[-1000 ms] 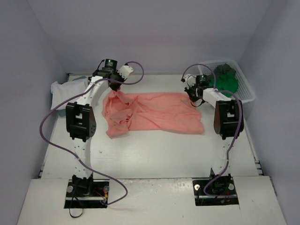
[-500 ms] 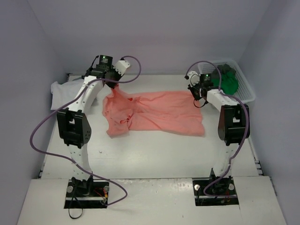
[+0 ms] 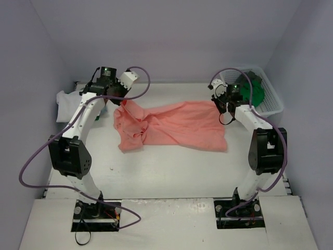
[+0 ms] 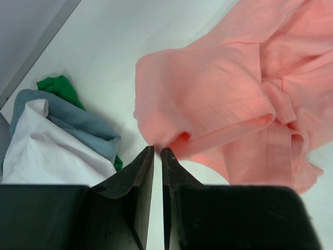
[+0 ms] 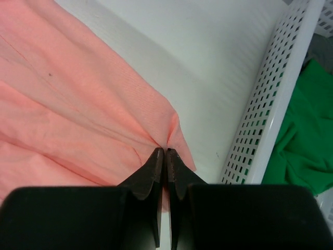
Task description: Fold and stack the t-shirts
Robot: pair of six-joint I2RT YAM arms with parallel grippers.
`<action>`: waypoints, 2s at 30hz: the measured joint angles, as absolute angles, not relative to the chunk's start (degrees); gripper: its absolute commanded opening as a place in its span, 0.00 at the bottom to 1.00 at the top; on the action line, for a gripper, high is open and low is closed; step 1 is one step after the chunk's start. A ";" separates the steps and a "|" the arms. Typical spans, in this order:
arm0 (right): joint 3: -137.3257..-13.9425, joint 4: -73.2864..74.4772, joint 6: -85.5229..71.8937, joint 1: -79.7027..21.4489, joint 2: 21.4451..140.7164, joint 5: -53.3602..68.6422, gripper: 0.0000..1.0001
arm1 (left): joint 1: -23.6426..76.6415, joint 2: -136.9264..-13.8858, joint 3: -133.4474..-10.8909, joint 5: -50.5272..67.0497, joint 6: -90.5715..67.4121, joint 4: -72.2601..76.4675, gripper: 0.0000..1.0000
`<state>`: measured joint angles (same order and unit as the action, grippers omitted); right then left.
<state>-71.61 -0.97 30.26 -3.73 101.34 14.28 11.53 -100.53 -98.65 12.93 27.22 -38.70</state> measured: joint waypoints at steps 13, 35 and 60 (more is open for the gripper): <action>-67.55 0.73 31.77 -3.92 95.00 15.49 0.00 | 11.31 -86.35 -85.76 15.46 26.92 -40.49 0.07; -67.40 1.15 31.73 -7.27 98.48 15.77 0.00 | 14.24 -104.33 -81.76 28.71 33.30 -33.93 0.42; -67.40 1.13 31.68 -7.66 100.09 16.40 0.00 | 16.45 -112.12 -81.71 28.47 36.01 -24.08 0.39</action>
<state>-67.40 1.13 31.68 -7.66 100.09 16.40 16.45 -112.12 -81.71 28.47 36.01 -24.08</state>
